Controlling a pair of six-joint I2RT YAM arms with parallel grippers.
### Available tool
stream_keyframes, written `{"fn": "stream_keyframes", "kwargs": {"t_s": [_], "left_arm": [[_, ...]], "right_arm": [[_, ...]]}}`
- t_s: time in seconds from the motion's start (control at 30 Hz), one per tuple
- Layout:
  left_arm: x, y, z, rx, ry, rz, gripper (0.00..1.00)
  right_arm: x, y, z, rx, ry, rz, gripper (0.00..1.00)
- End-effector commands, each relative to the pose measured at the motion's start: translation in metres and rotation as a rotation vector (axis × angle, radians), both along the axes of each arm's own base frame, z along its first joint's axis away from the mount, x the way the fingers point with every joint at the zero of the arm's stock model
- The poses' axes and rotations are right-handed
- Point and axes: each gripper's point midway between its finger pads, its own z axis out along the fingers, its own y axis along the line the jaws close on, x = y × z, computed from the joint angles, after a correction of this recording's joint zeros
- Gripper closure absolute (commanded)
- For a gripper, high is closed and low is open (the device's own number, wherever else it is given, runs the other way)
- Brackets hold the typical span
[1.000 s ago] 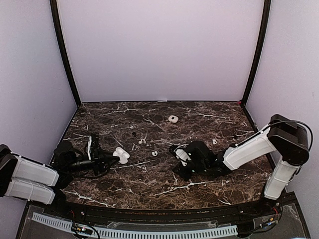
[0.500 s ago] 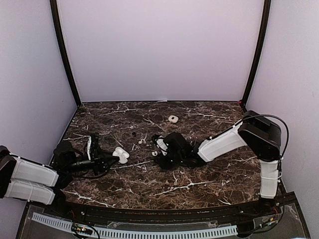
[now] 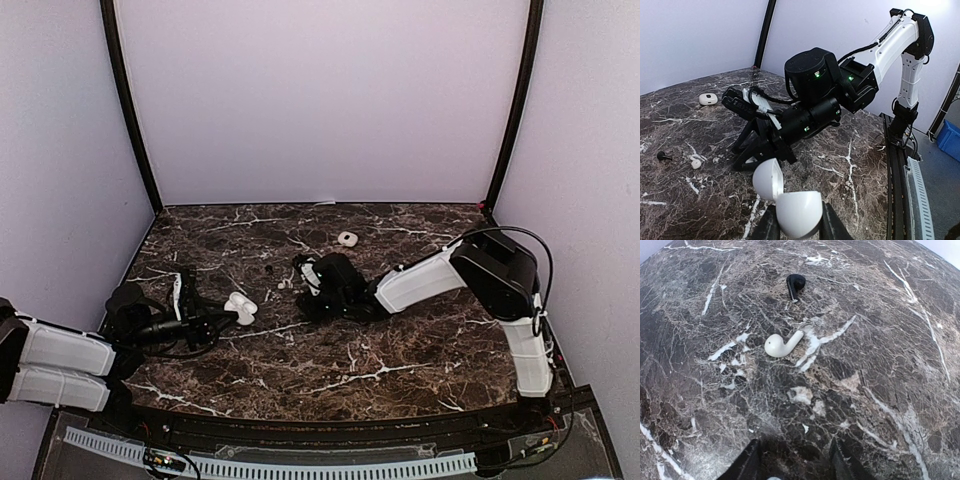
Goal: Insert the wireless bluetooth earbuds into the charging case
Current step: Move the left earbud to the center of the board.
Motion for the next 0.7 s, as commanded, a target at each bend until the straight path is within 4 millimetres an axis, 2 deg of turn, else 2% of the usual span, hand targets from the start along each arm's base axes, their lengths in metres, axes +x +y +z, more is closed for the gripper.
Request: {"fn": "stream_keyframes", "kwargs": {"t_s": [0.0,0.1,0.3,0.43,0.67], "left_arm": [[0.003,0.0,0.007,-0.001,-0.033,0.01,0.81],[0.003,0.0,0.006,0.0,-0.032,0.007,0.81],[0.003,0.0,0.007,-0.002,-0.032,0.002,0.81],[0.002,-0.001,0.008,-0.004,-0.034,-0.003,0.81],[0.0,-0.002,0.008,-0.006,-0.03,-0.015,0.81]], "right_arm": [[0.0,-0.012,-0.038,-0.112,0.053,-0.01,0.62],[-0.002,-0.016,-0.04,-0.128,0.055,-0.008,0.71],[-0.019,-0.026,-0.029,-0.117,0.067,0.025,0.77],[-0.042,-0.043,-0.028,-0.129,0.108,0.05,0.81],[-0.092,-0.079,-0.028,-0.133,0.206,0.086,0.82]]}}
